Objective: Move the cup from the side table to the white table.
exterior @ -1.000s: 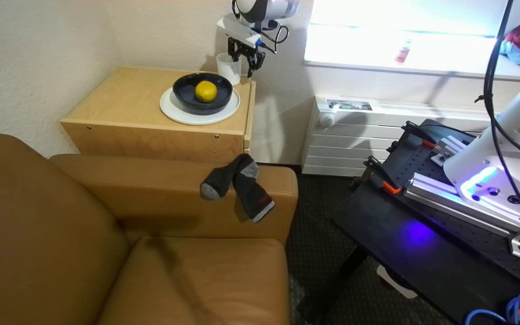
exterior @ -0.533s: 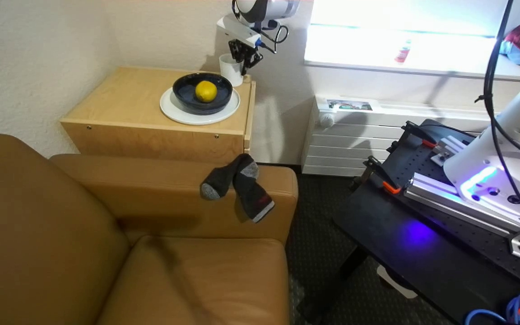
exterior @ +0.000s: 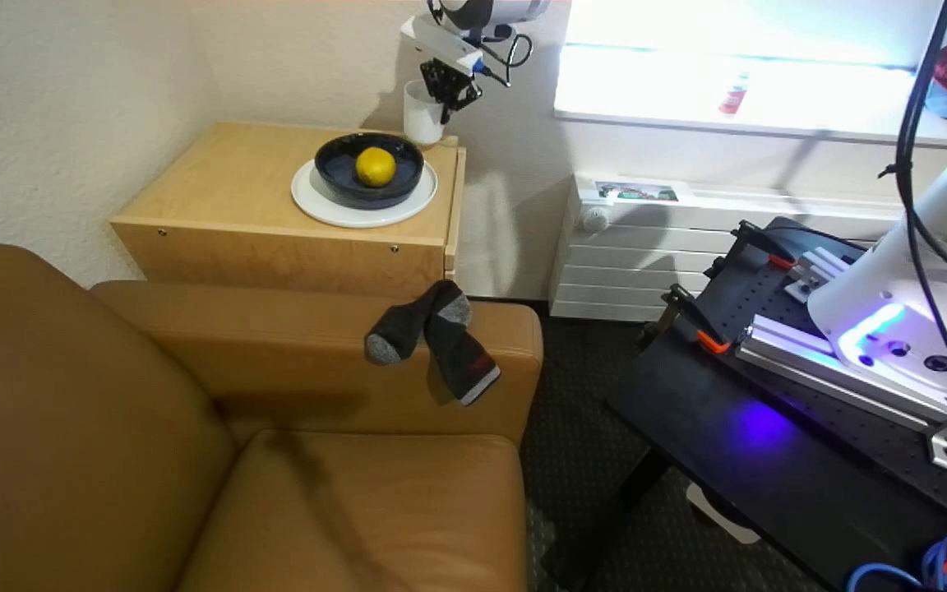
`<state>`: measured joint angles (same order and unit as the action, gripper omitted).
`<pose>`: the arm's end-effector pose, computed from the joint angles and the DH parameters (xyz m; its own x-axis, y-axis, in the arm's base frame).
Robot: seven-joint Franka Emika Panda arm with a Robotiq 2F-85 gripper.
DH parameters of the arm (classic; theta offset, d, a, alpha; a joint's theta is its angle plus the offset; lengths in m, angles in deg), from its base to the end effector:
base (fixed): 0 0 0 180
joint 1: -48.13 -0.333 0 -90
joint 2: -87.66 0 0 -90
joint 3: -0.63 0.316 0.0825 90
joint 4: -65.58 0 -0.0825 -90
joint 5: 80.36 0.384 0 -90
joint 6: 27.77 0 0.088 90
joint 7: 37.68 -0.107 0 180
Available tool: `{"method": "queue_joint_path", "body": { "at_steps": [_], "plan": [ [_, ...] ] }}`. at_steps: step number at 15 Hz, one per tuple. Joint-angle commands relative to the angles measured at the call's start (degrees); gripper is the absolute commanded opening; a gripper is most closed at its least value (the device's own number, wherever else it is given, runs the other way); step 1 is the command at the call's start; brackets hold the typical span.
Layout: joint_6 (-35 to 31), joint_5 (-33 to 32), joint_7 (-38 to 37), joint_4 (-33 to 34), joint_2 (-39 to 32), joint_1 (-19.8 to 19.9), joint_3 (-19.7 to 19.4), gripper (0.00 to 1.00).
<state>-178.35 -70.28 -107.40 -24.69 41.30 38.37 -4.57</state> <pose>0.7178 0.0637 0.1881 0.3174 -0.9478 0.0322 -0.9162 -0.3152 -0.2475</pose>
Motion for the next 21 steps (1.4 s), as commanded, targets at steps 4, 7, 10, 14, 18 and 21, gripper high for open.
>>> {"method": "queue_joint_path", "body": {
  "at_steps": [4, 7, 10, 14, 18, 21],
  "plan": [
    [8.4, -3.2, 8.1, -22.2, 20.9, 1.8, -1.0, 0.01],
    [12.0, -3.6, 4.8, -31.1, 28.3, 2.6, -2.9, 0.01],
    [8.2, -2.5, -1.1, -40.3, 34.6, 5.3, -5.2, 0.01],
    [4.5, -0.7, -3.0, -51.2, 42.5, 11.4, -8.1, 0.01],
    [6.1, -2.2, -3.1, -49.4, 40.5, 13.2, -7.2, 0.05],
    [4.8, -2.4, -7.0, -46.1, 36.1, 14.3, -8.2, 0.01]
  ]
}}
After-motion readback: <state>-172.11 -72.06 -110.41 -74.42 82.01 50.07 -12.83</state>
